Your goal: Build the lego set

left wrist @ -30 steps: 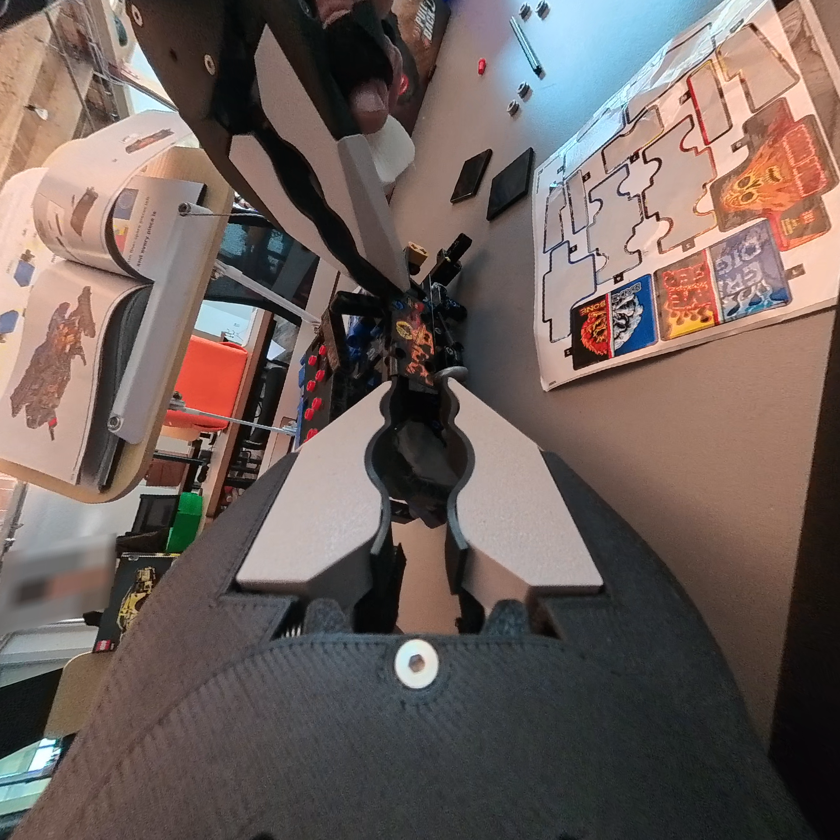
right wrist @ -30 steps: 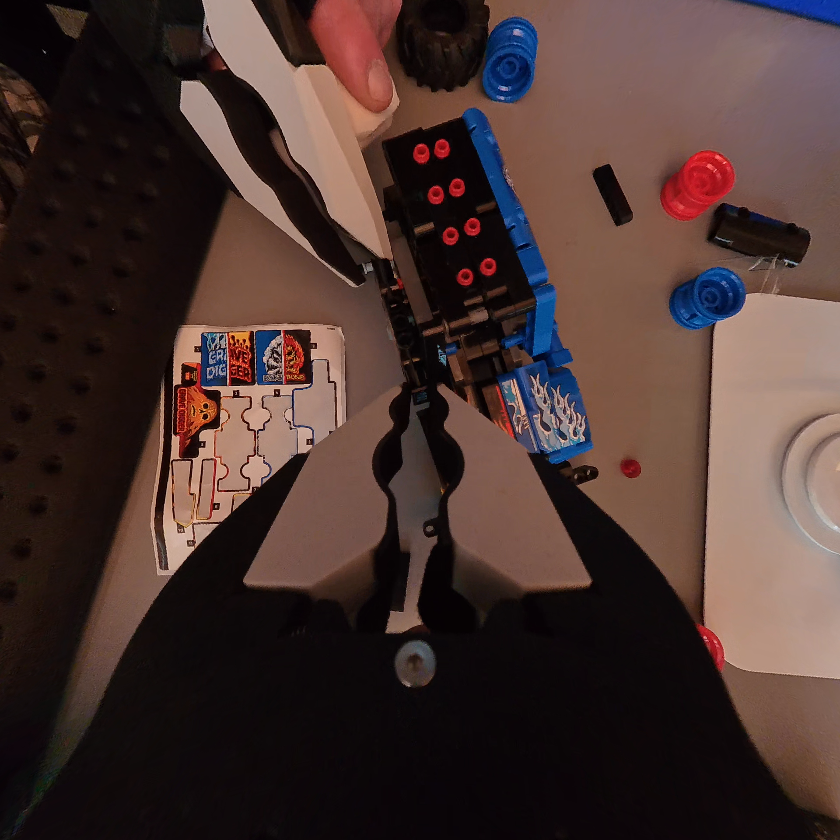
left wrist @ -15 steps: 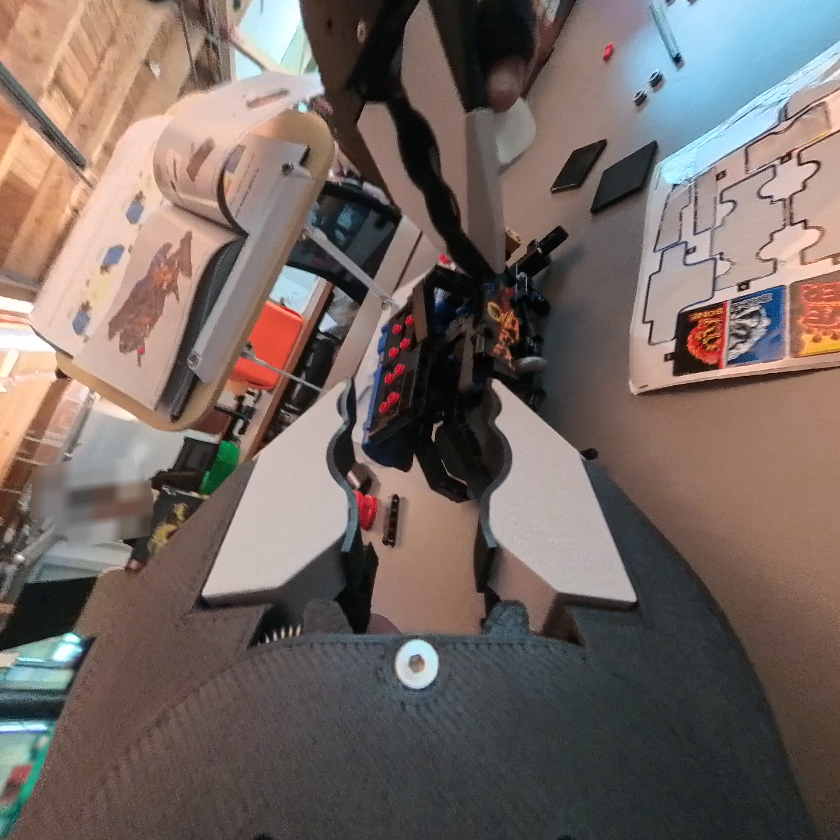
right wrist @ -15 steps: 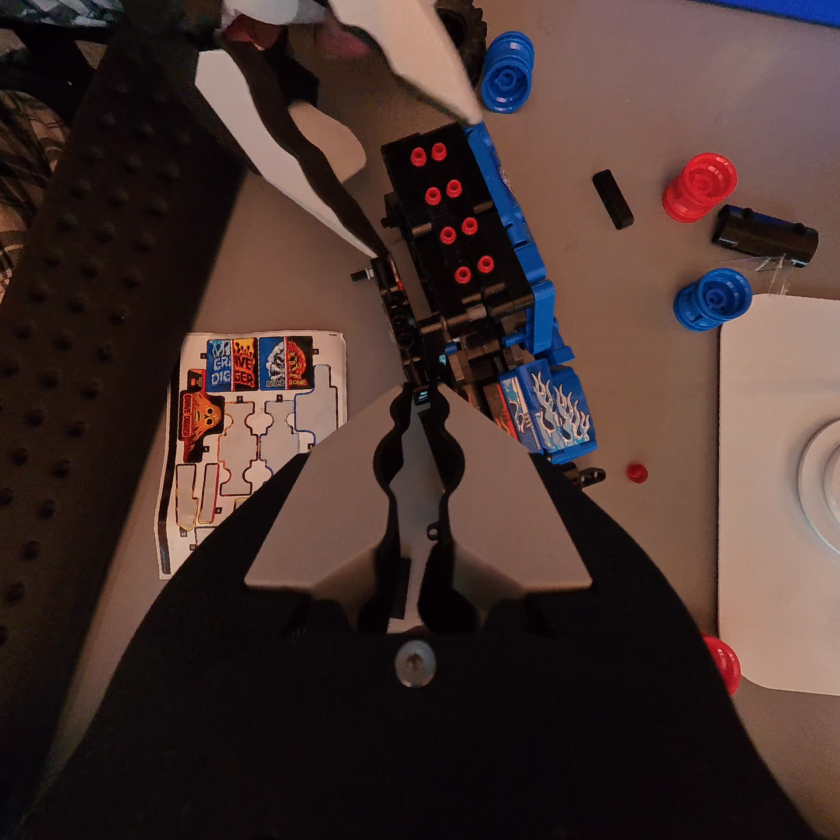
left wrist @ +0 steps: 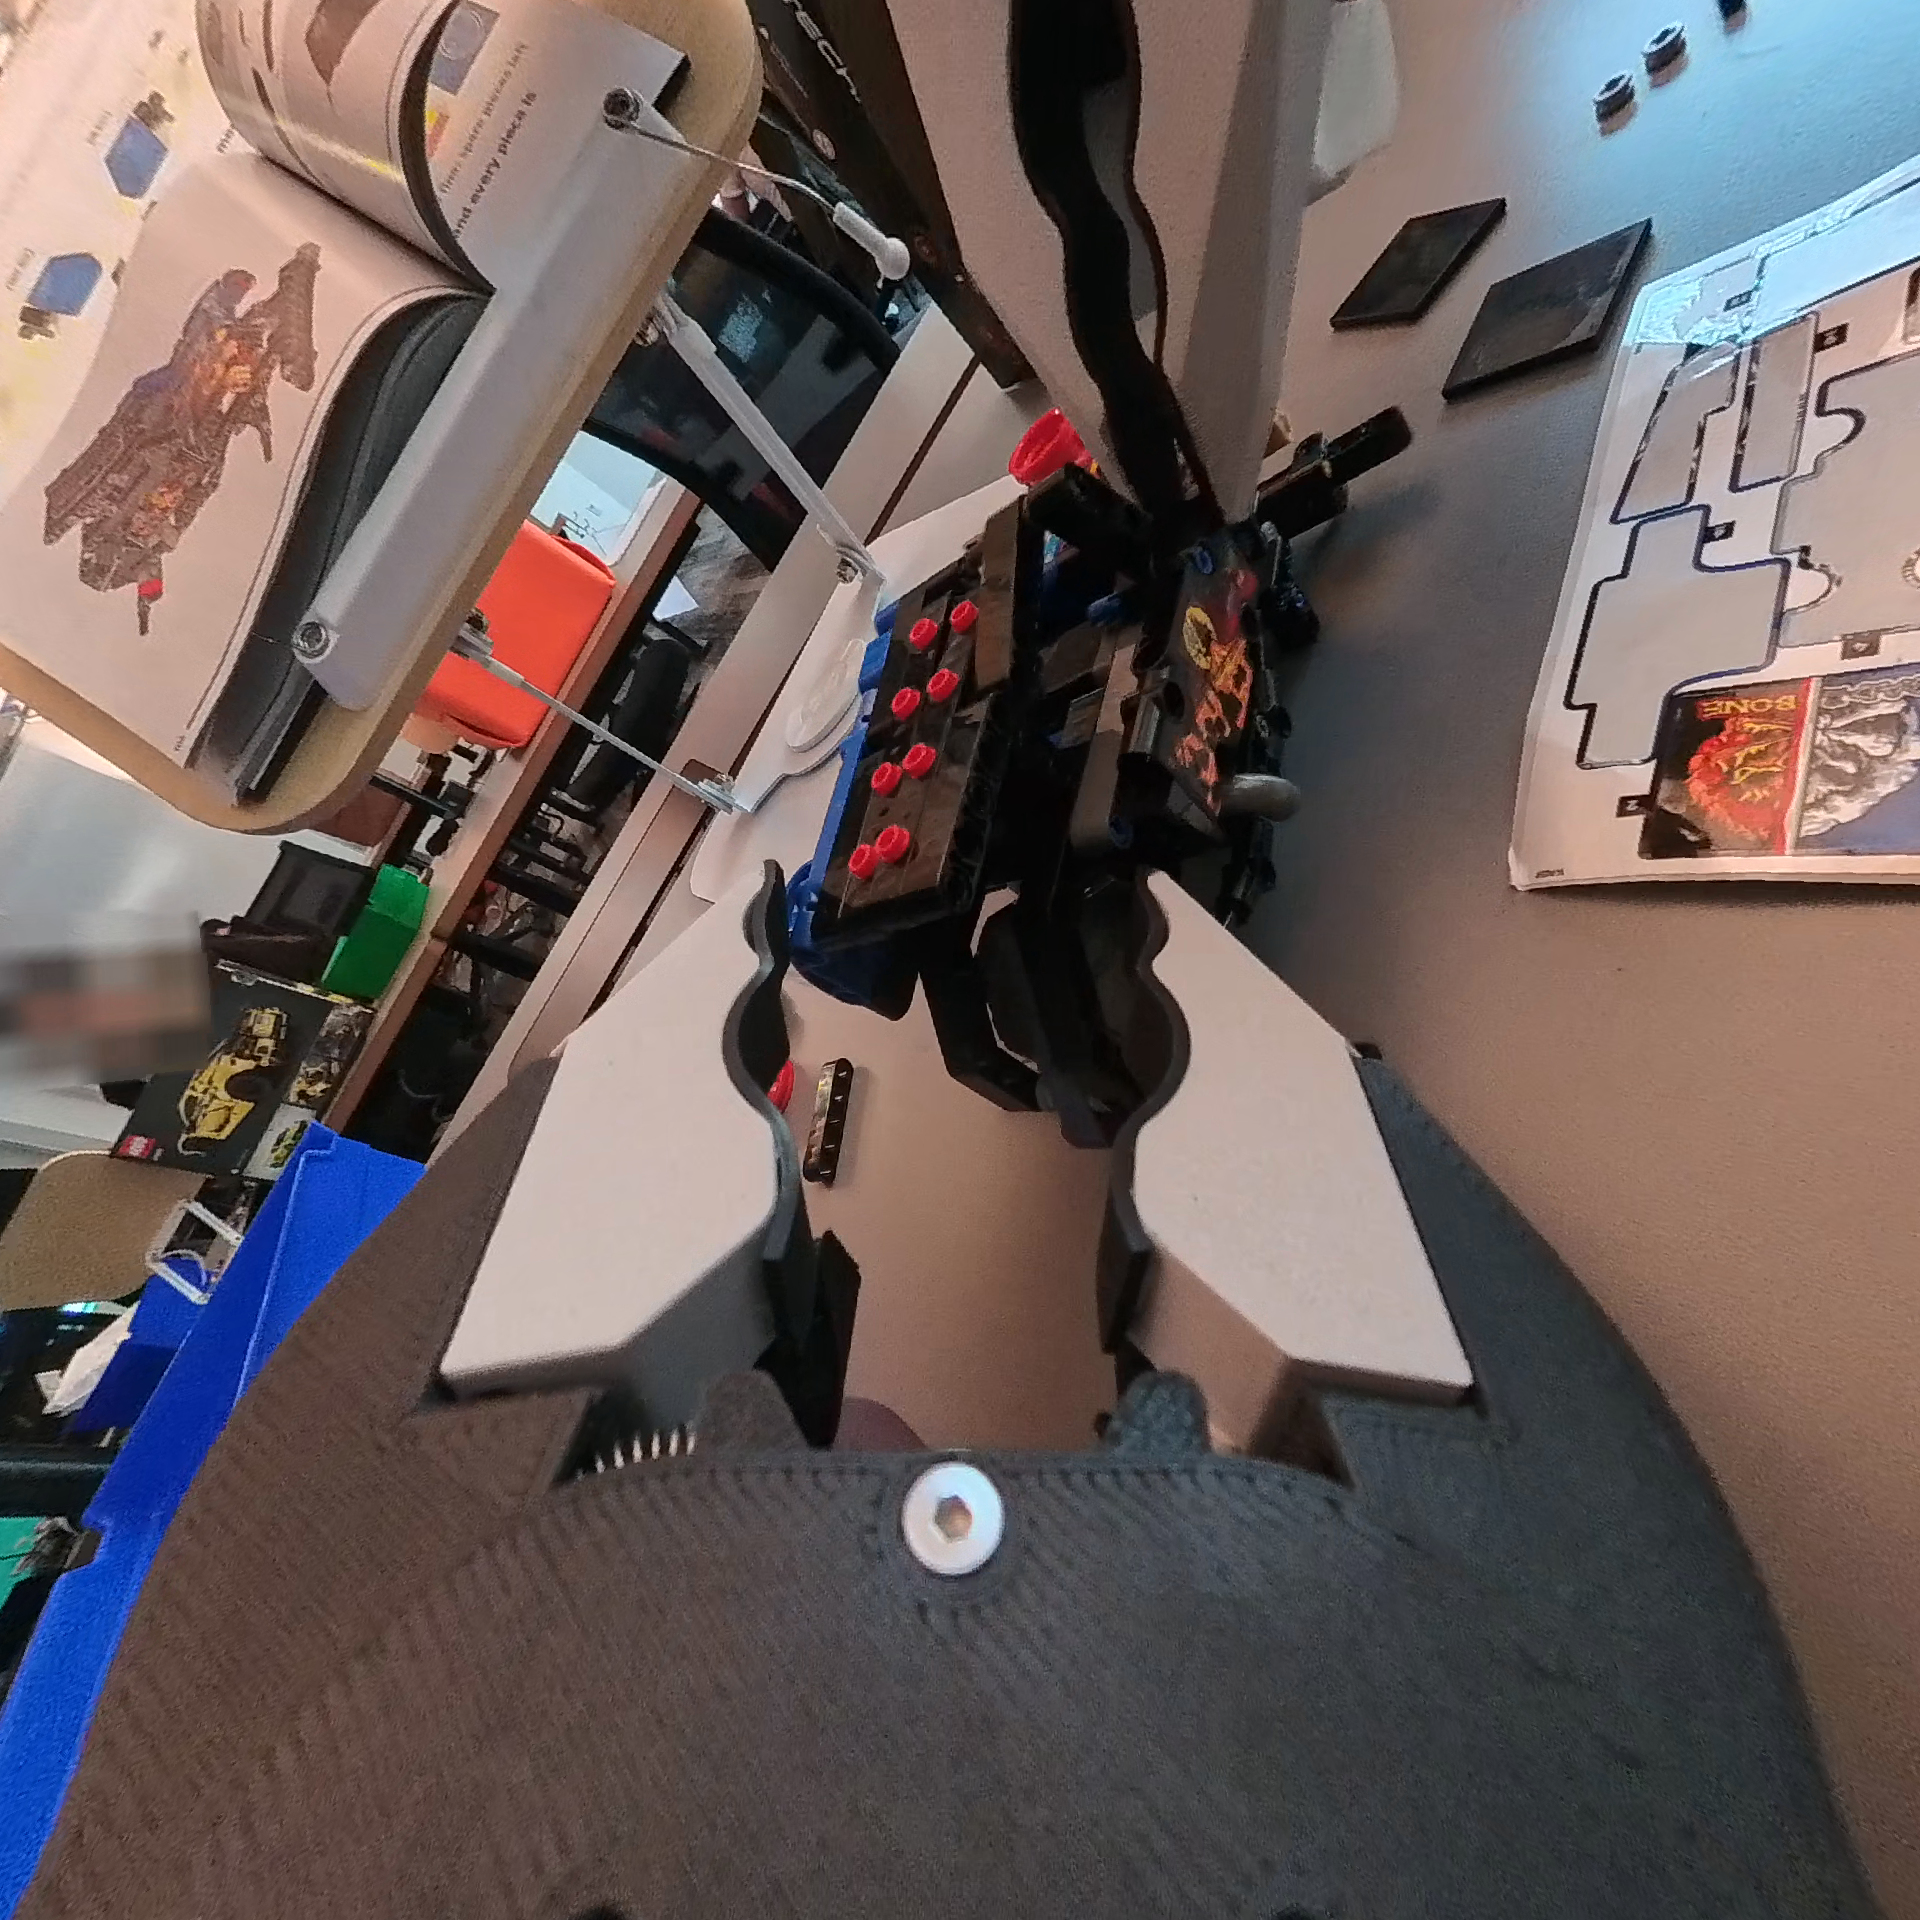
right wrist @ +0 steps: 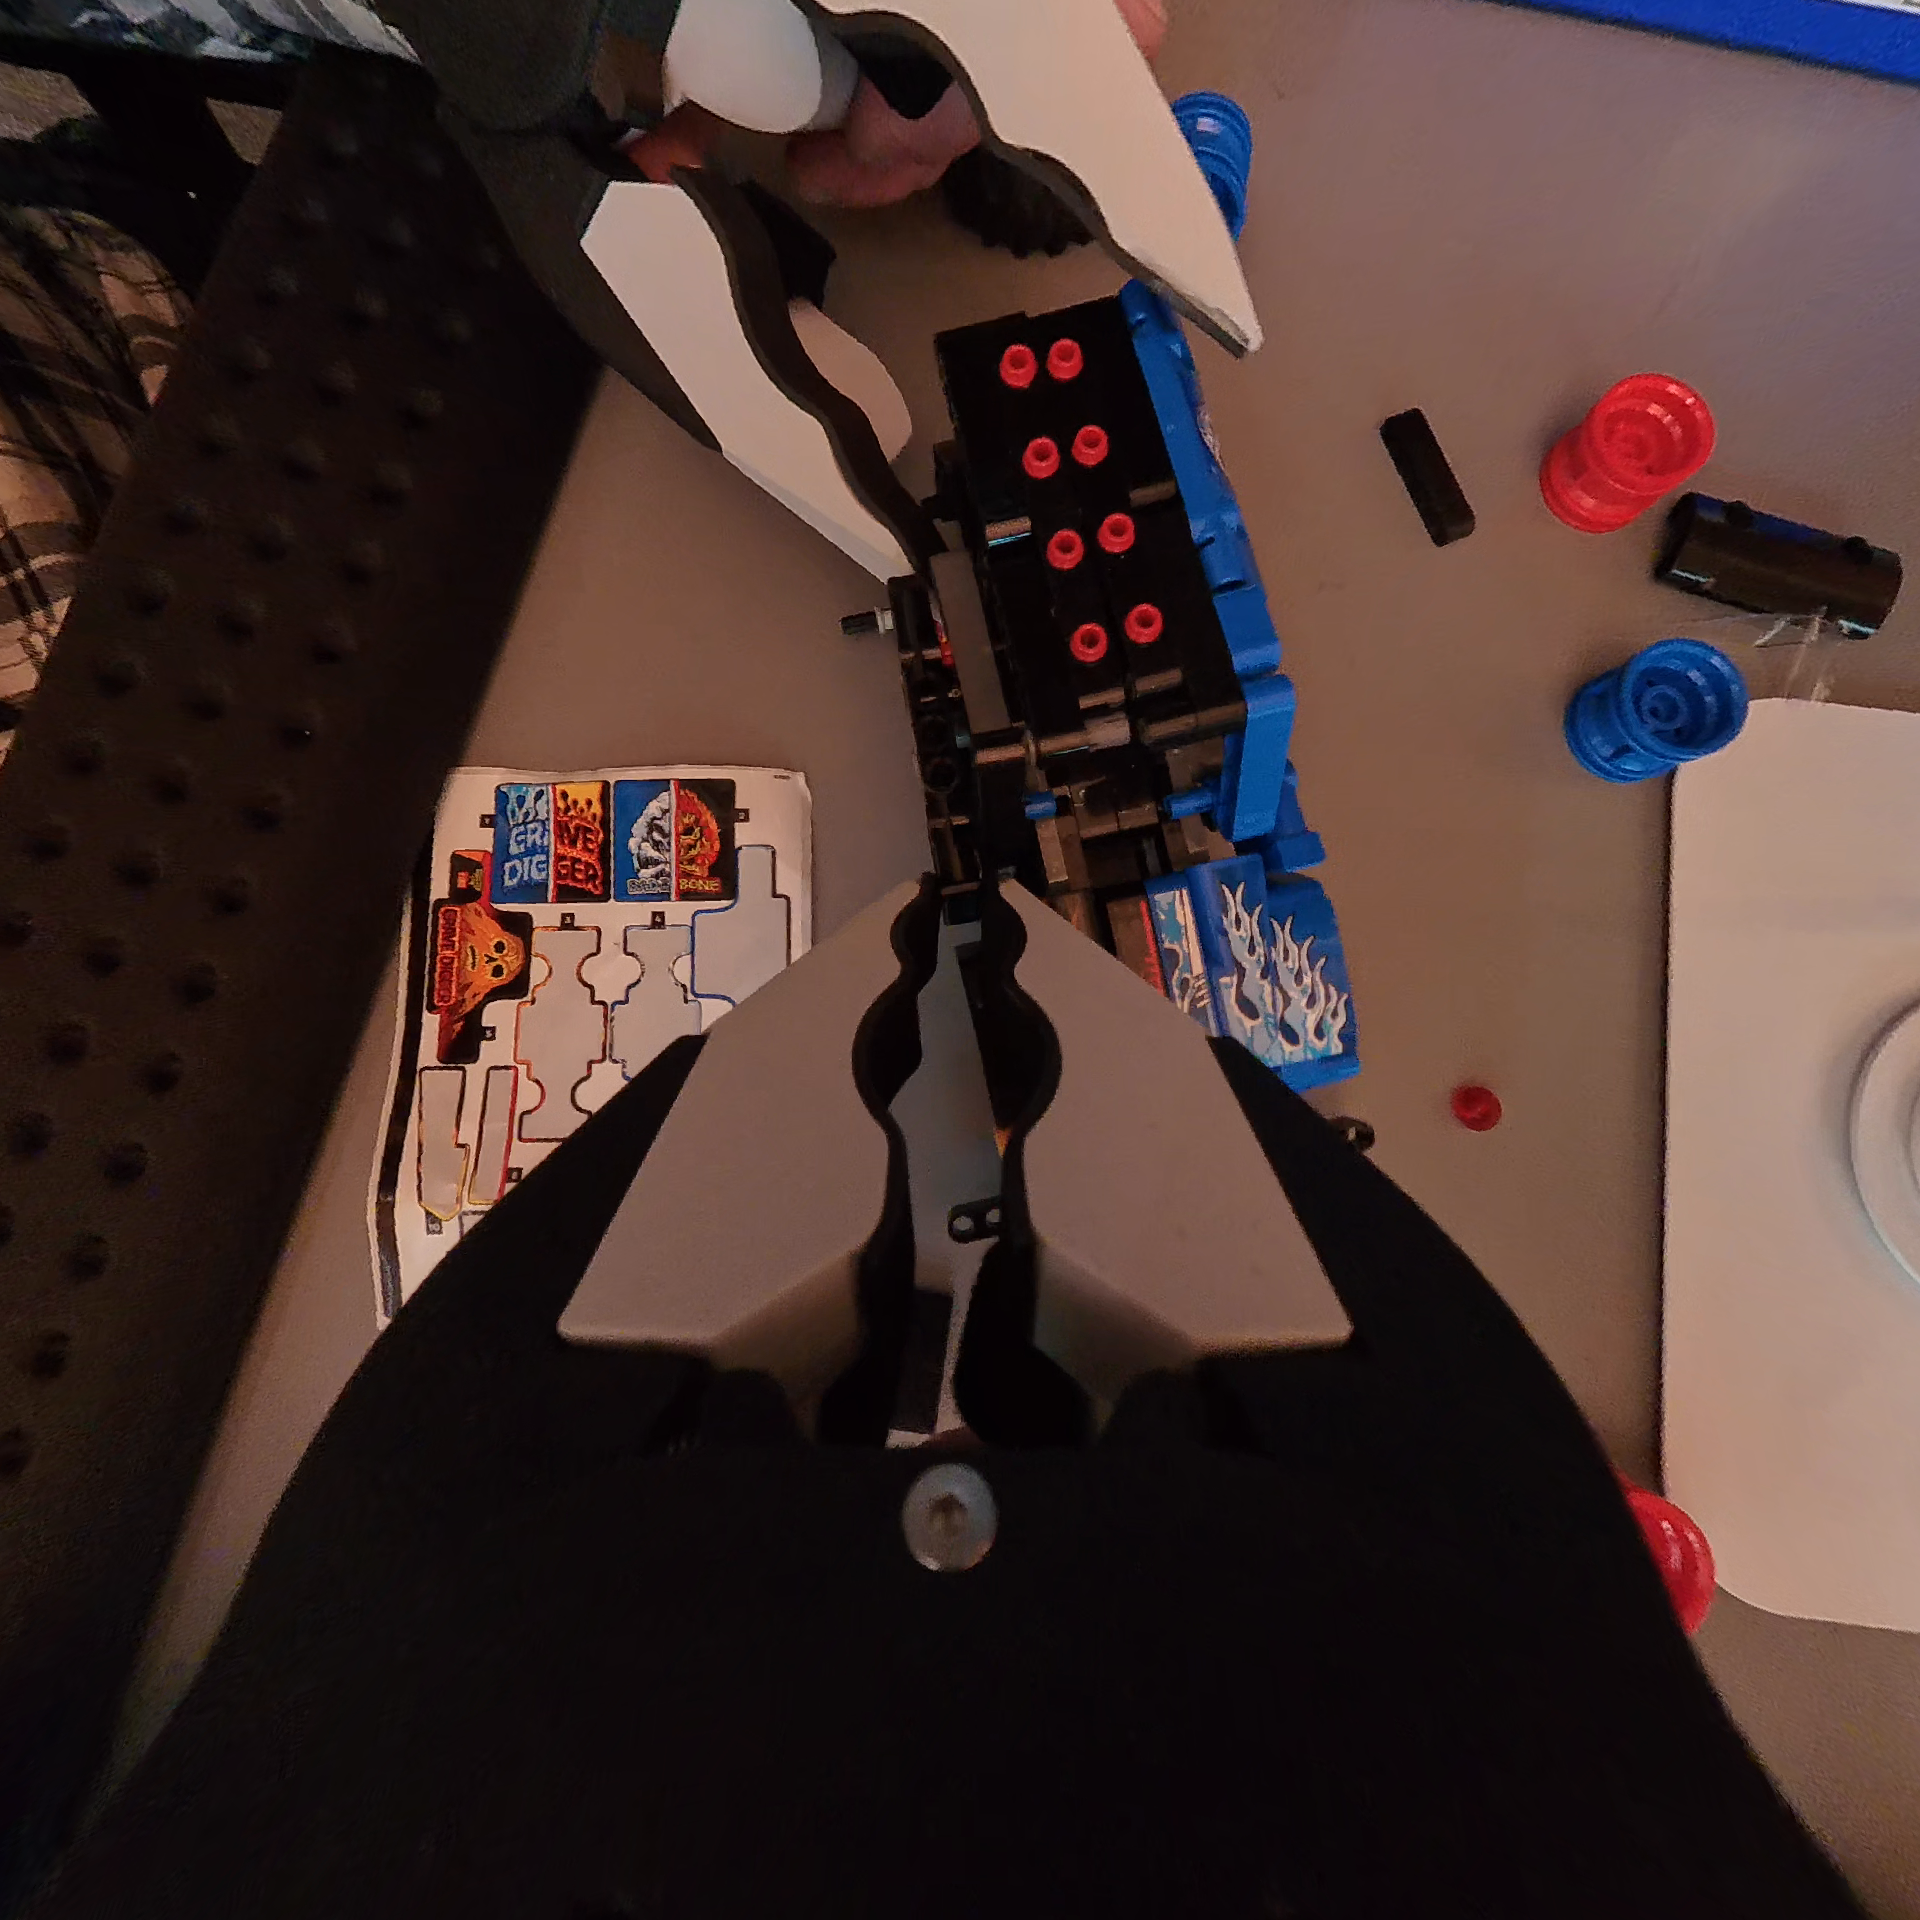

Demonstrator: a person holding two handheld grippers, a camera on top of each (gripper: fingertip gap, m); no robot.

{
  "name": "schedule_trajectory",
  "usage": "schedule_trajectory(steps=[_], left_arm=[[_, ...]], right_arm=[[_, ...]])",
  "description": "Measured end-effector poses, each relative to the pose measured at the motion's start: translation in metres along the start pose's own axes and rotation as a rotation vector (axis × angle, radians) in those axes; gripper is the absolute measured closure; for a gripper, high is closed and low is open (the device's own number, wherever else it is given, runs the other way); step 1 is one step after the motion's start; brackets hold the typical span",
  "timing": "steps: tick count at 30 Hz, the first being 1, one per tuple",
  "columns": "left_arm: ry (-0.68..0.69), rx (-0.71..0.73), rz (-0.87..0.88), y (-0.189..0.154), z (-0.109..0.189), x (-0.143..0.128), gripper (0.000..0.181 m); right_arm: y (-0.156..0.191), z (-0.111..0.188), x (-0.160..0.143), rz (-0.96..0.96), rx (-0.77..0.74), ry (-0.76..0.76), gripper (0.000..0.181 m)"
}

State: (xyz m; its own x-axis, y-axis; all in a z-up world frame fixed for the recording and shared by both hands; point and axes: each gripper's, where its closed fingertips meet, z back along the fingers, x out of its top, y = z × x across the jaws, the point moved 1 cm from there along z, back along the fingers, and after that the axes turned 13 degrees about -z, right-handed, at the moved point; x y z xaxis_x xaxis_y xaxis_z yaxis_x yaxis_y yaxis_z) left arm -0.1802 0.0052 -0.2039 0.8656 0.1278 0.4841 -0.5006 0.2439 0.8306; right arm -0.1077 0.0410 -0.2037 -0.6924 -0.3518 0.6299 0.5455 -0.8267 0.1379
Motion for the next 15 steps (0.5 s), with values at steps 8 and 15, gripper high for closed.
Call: schedule_trajectory(steps=[8, 15], left_arm=[[-0.002, -0.005, 0.015, -0.0001, -0.0001, 0.0, 0.116], [-0.042, -0.034, 0.072, 0.0003, 0.0046, 0.0026, 0.119]], right_arm=[[0.0053, -0.005, 0.0029, 0.001, 0.04, -0.021, 0.176], [0.0058, -0.0048, 0.0025, 0.012, 0.03, -0.01, 0.176]])
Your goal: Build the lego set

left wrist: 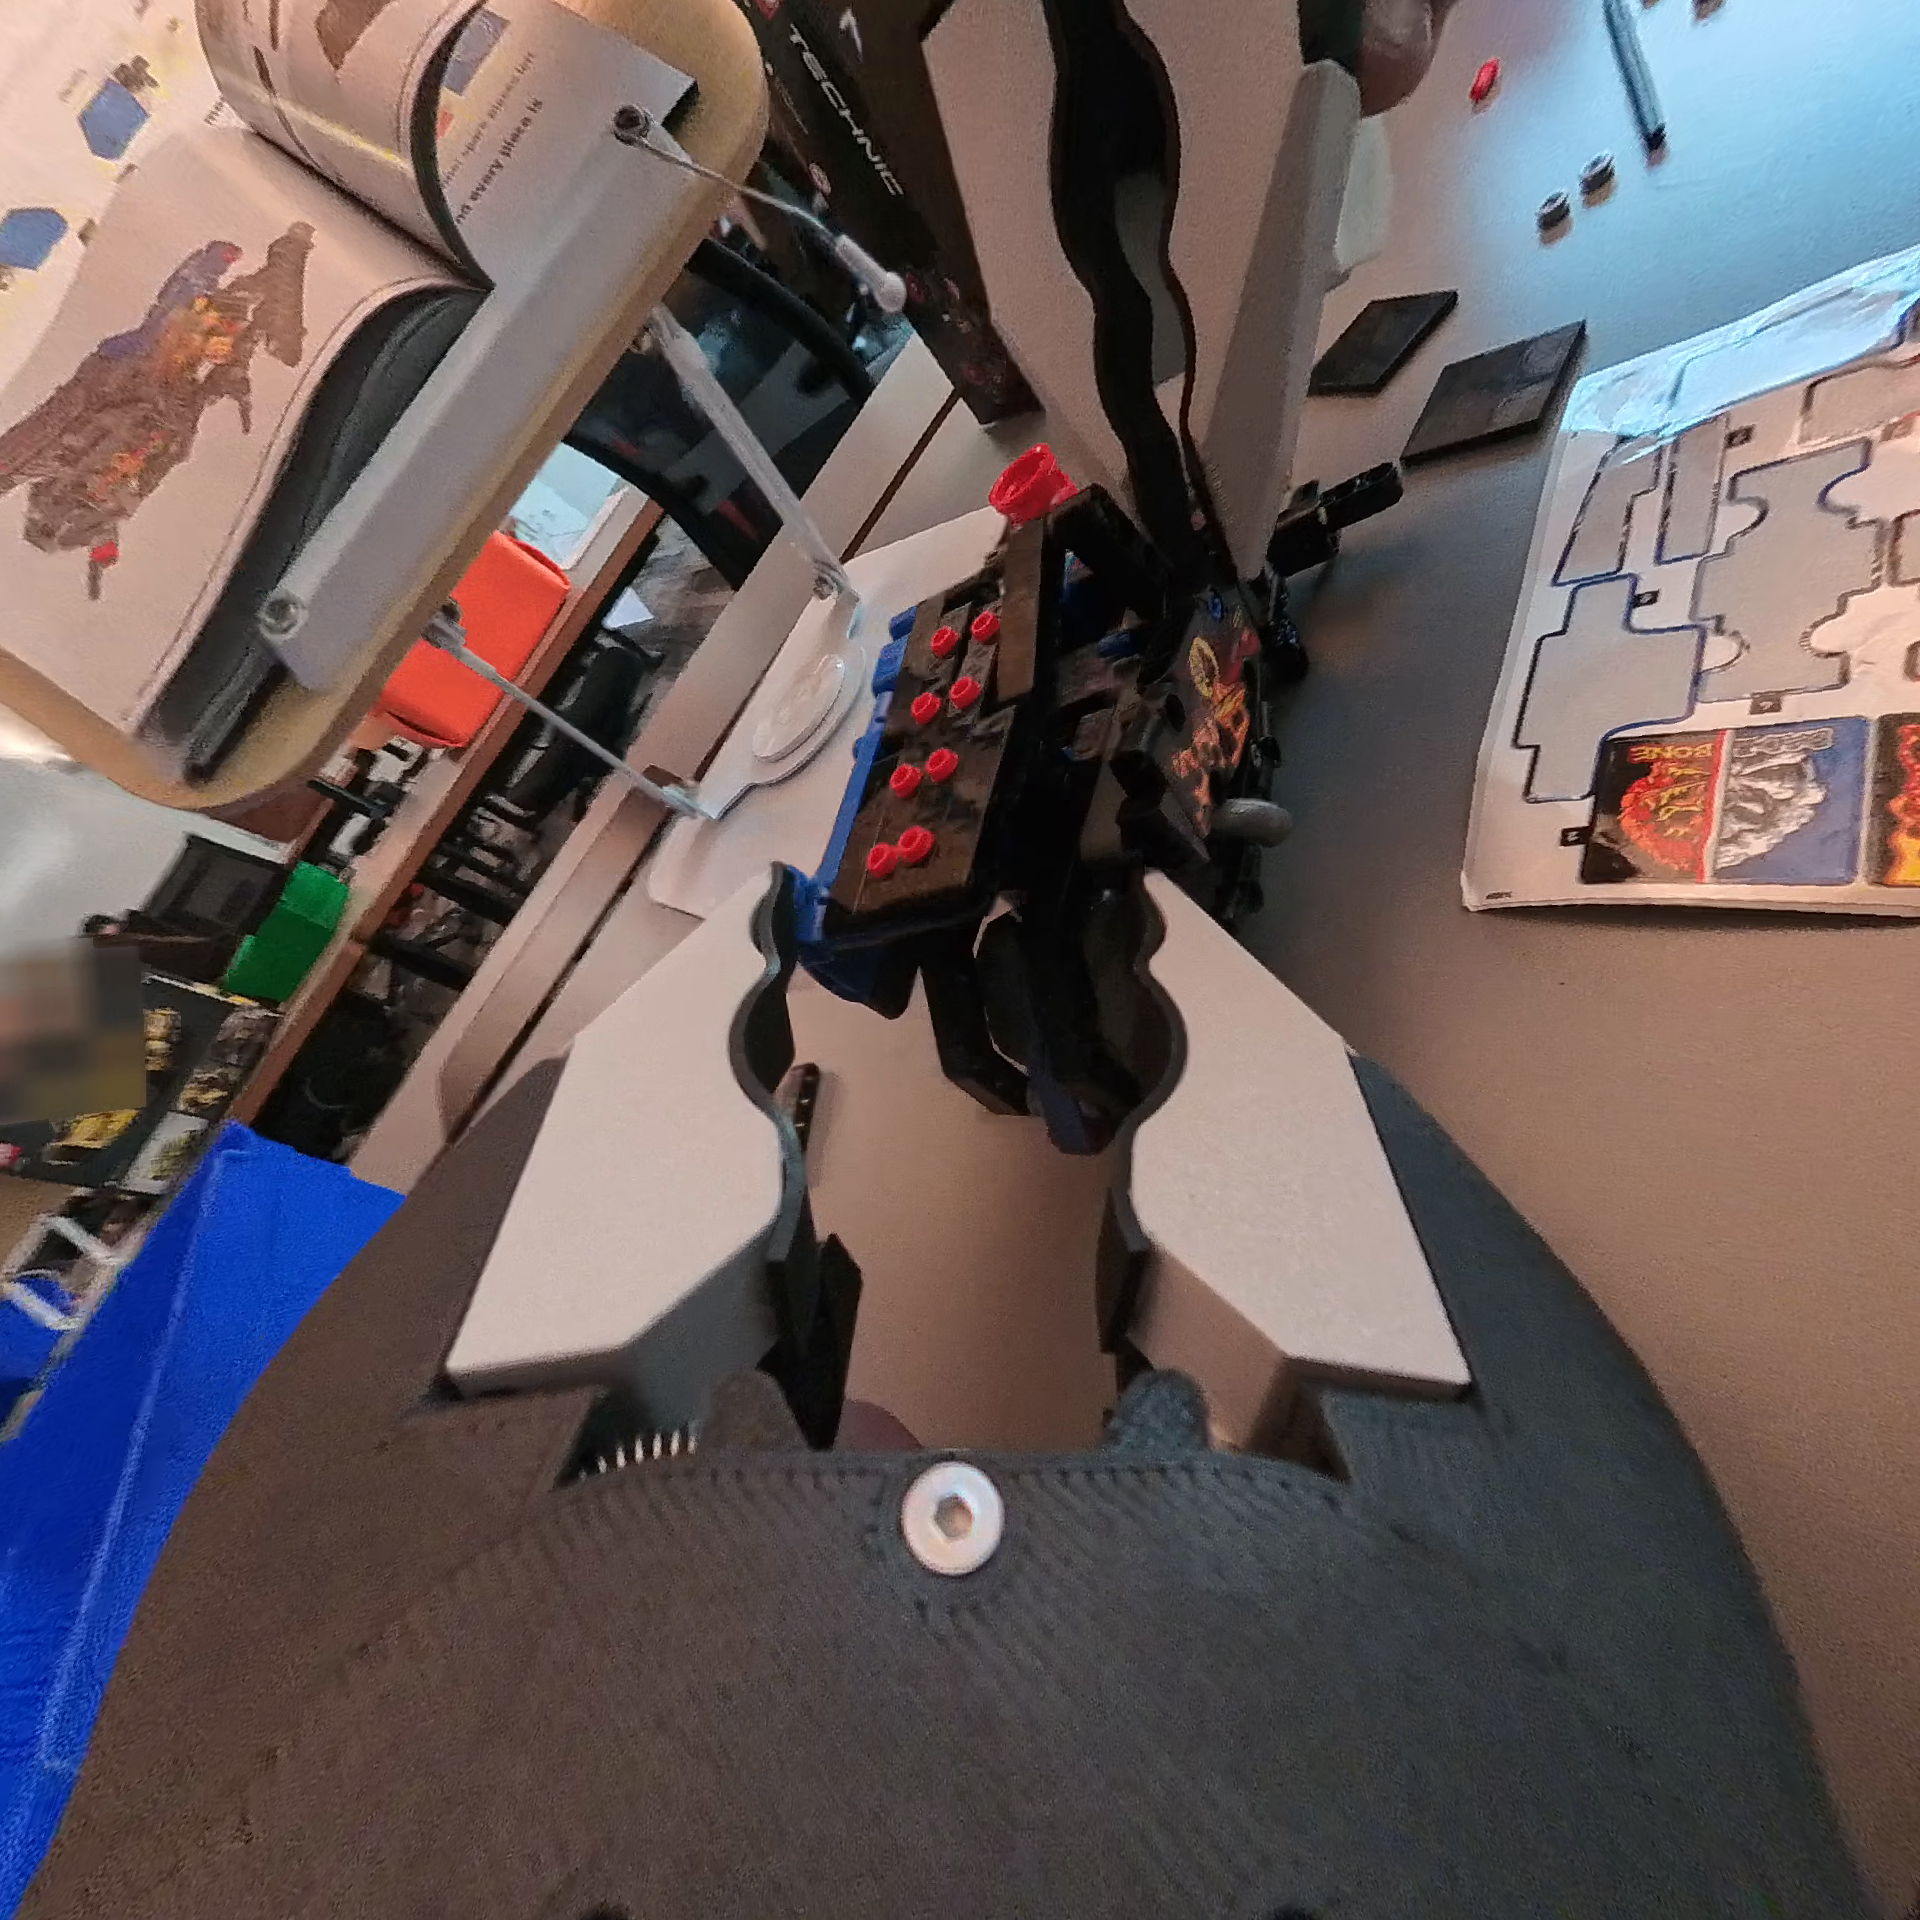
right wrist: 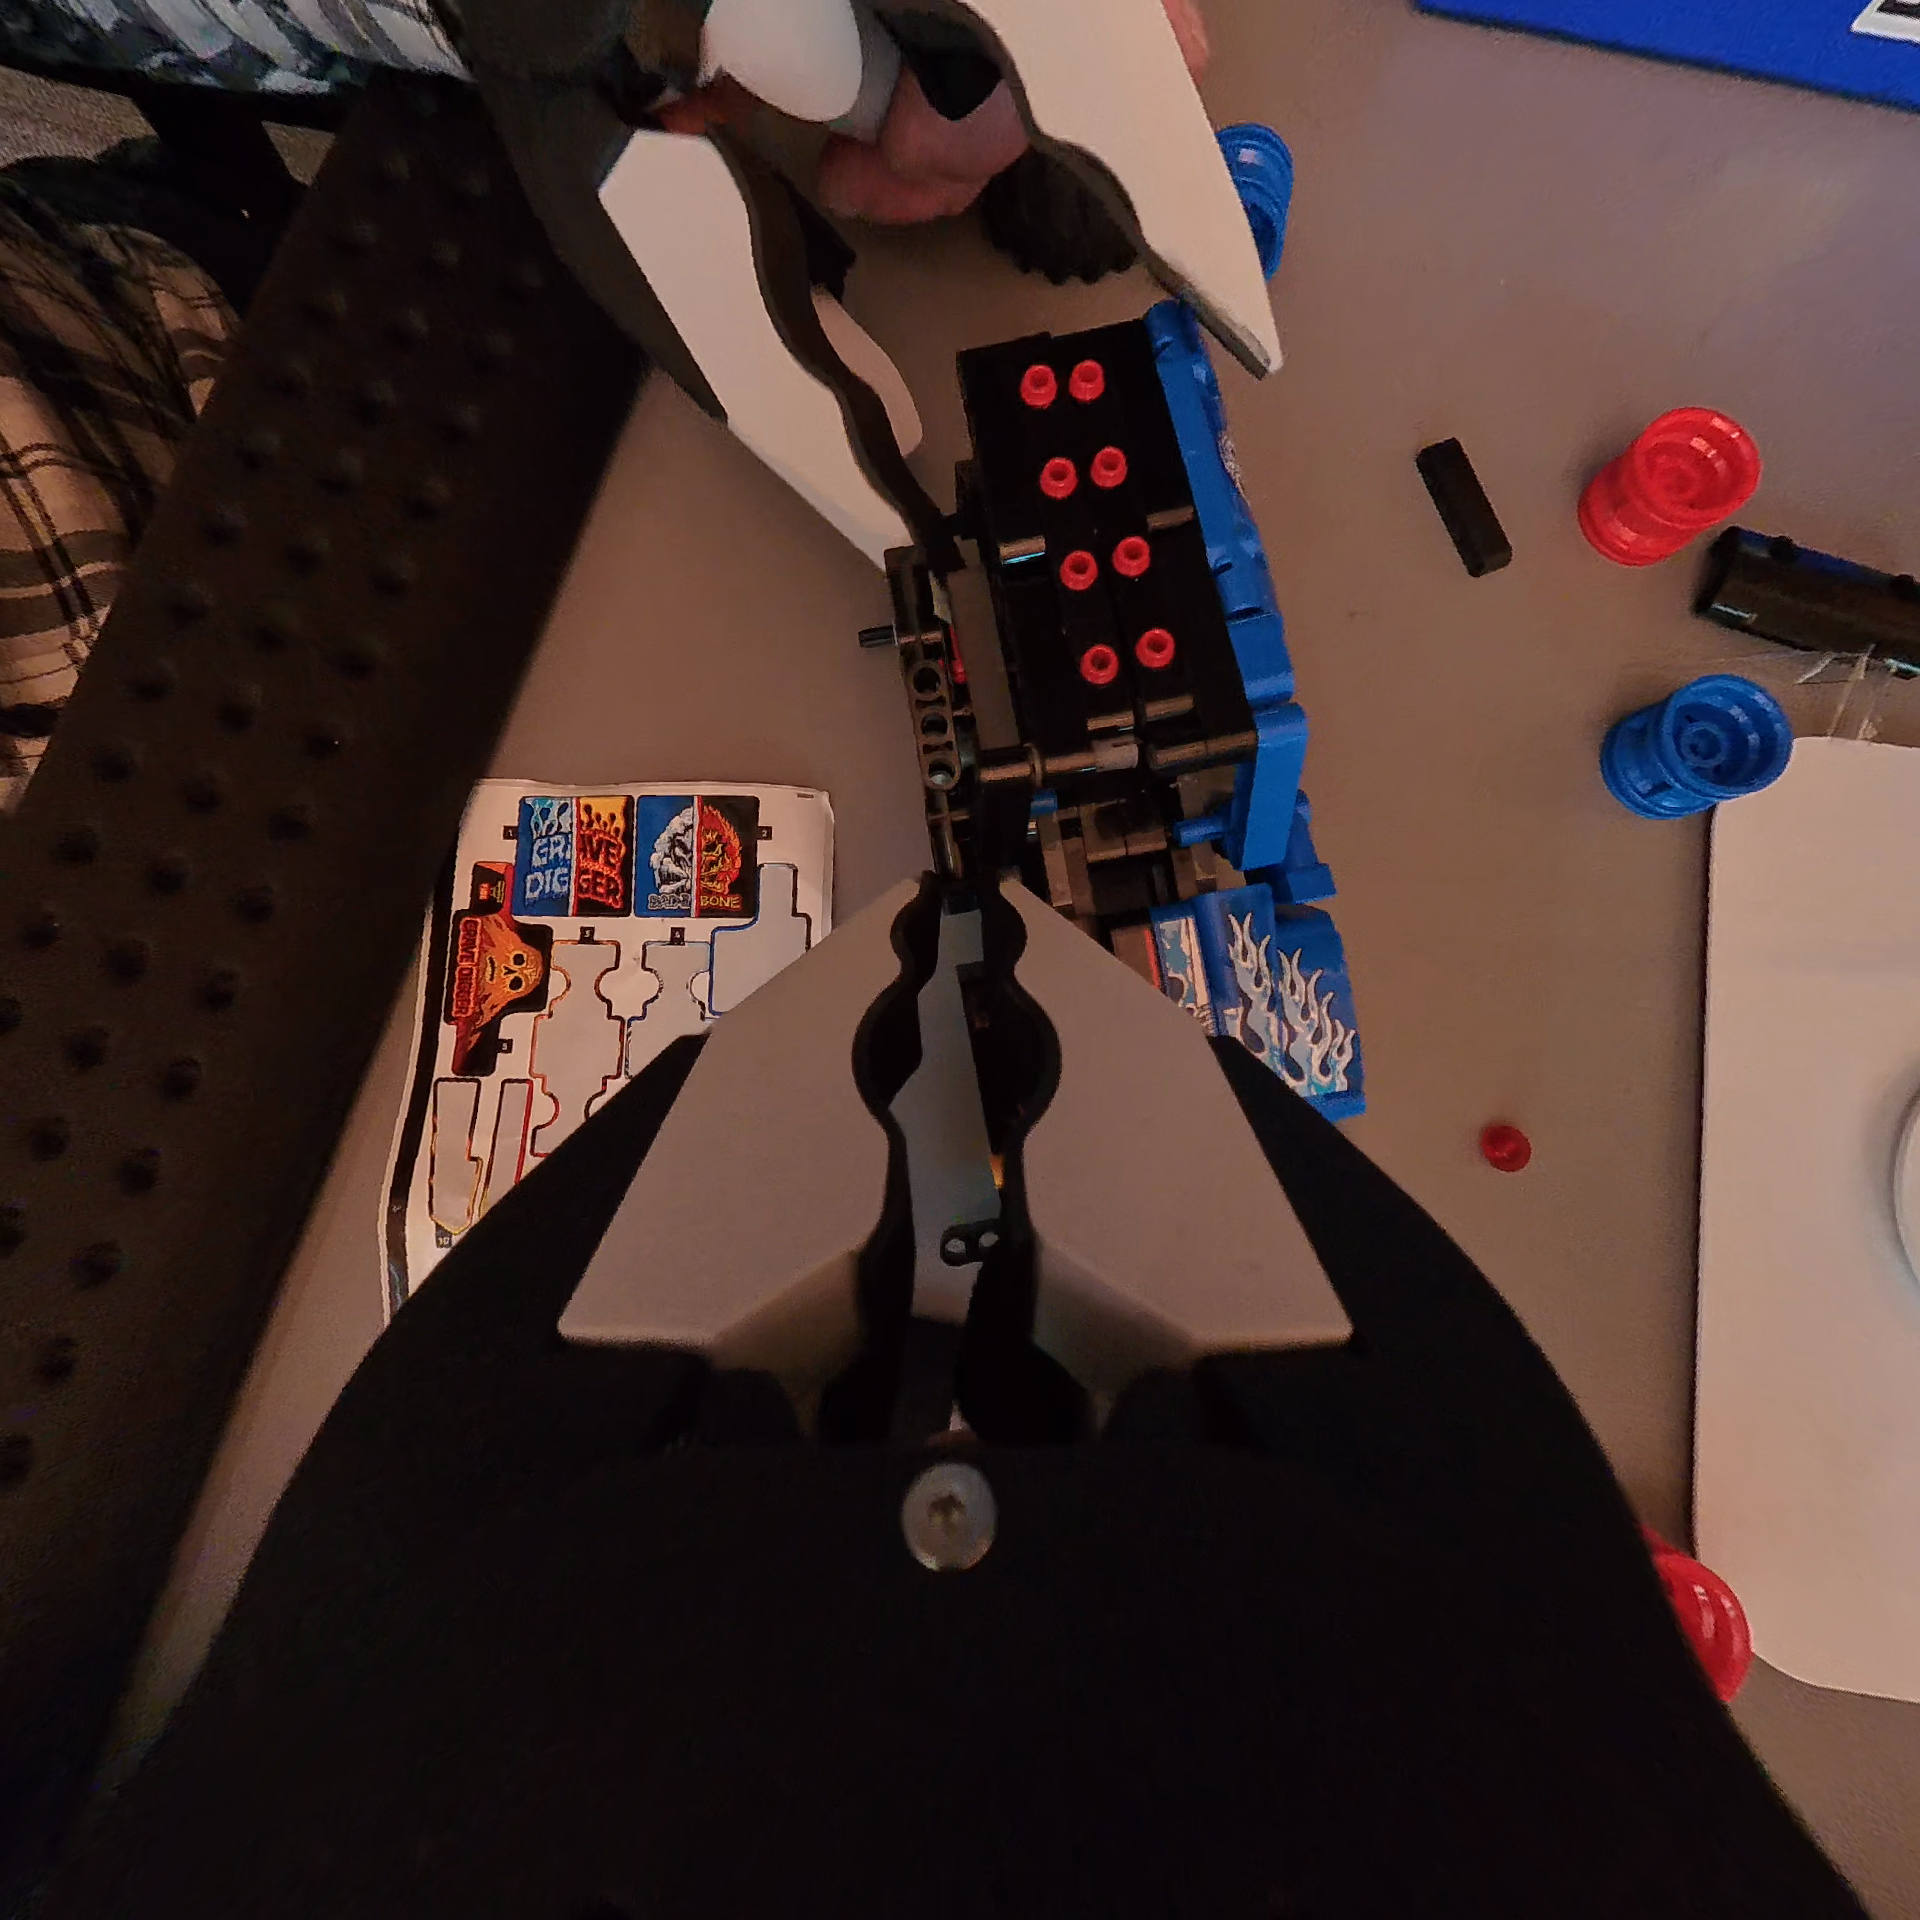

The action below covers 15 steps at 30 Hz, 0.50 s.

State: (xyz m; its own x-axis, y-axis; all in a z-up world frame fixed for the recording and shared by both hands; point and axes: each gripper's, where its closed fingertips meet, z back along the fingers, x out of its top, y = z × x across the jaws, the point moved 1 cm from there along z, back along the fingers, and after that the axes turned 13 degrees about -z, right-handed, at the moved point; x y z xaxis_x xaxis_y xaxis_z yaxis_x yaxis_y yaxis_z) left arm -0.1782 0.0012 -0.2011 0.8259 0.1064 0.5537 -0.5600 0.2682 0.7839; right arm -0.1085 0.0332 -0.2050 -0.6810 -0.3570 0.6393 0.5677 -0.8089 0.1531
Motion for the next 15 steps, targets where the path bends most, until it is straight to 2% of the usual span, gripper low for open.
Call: schedule_trajectory(steps=[8, 15], left_arm=[[-0.072, -0.096, 0.214, 0.002, 0.0056, 0.0015, 0.112], [-0.102, -0.08, 0.273, 0.0108, 0.0102, 0.0035, 0.112]], right_arm=[[0.0008, 0.0006, -0.0009, 0.01, -0.001, 0.009, 0.176], [0.0005, 0.0032, -0.0036, 0.017, -0.006, 0.027, 0.176]])
